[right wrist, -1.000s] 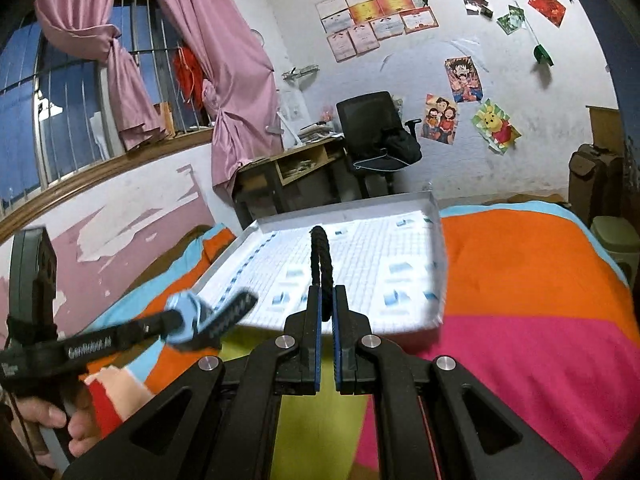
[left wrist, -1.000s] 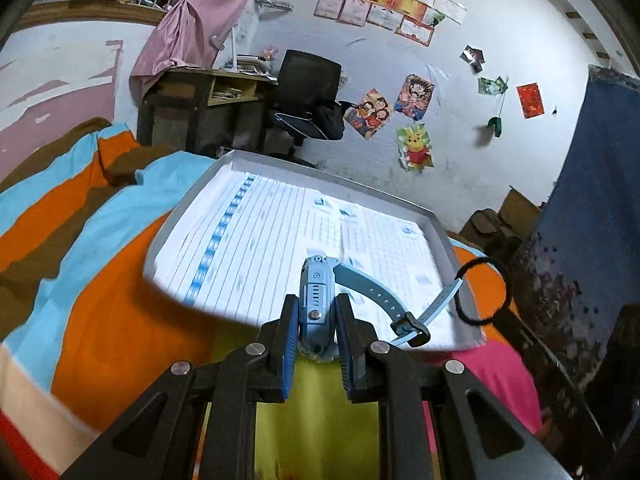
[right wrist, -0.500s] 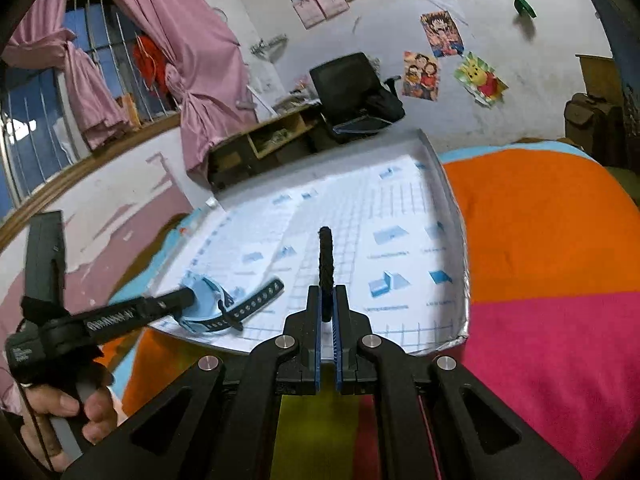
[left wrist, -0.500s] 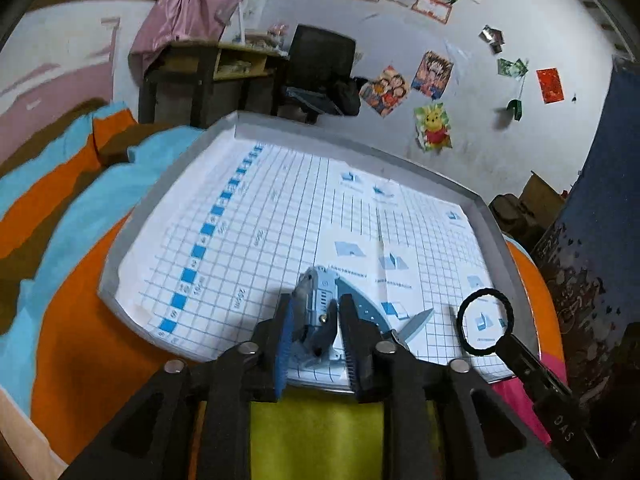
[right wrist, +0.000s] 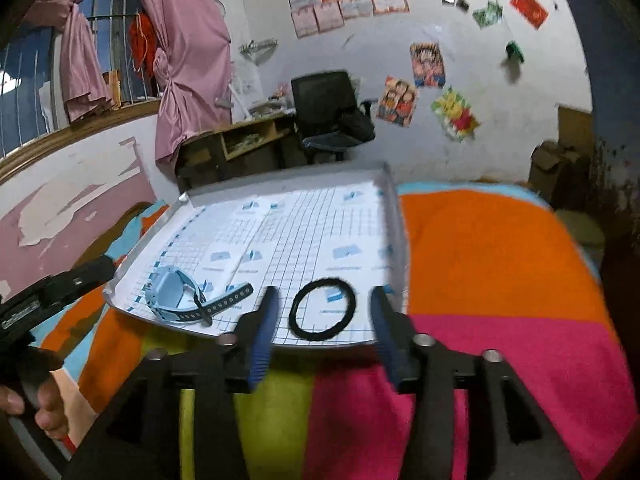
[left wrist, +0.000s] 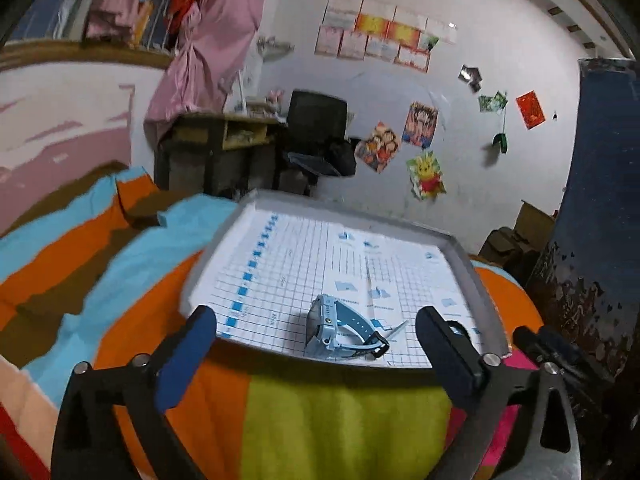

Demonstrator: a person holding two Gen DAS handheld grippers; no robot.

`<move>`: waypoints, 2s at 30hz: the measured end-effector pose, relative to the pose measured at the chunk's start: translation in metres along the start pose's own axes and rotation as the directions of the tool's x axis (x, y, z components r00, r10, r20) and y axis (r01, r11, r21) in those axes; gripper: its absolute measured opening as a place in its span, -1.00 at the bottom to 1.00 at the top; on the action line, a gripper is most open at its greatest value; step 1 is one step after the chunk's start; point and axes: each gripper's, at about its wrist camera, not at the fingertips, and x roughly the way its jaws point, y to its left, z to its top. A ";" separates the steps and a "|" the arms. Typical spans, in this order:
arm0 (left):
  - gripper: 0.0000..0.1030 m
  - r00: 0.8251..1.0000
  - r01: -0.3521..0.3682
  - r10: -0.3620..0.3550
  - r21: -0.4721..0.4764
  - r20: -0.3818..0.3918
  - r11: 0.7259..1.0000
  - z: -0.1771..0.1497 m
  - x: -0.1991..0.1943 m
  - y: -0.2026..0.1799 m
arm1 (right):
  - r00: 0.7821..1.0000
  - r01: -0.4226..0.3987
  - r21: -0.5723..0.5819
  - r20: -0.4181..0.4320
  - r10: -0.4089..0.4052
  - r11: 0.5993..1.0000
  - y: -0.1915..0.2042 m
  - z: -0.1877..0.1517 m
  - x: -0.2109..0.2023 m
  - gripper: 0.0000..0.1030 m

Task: Organize jewelry
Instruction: 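Withdraw both tools from the tray back over the bedspread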

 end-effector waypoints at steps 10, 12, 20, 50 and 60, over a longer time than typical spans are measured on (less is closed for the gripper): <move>1.00 0.993 -0.046 0.043 0.029 0.108 0.999 -0.006 -0.093 0.002 | 0.981 0.027 -0.069 0.196 -0.013 0.997 0.013 0.016 -0.116 0.77; 1.00 0.991 -0.048 0.044 0.026 0.124 0.999 -0.010 -0.112 0.002 | 0.975 0.020 -0.081 0.223 -0.002 0.997 0.018 0.014 -0.138 0.82; 1.00 0.982 -0.034 0.028 0.027 0.187 0.999 -0.039 -0.188 0.009 | 0.946 0.007 -0.135 0.321 0.037 0.991 0.035 -0.017 -0.231 0.97; 1.00 0.986 -0.069 0.063 0.030 0.155 0.997 -0.138 -0.323 0.052 | 0.965 0.030 -0.109 0.261 -0.001 0.994 0.055 -0.134 -0.369 0.97; 1.00 0.990 -0.108 0.106 0.021 0.090 0.994 -0.145 -0.316 0.056 | 0.973 0.063 -0.124 0.230 -0.034 0.990 0.062 -0.144 -0.369 0.97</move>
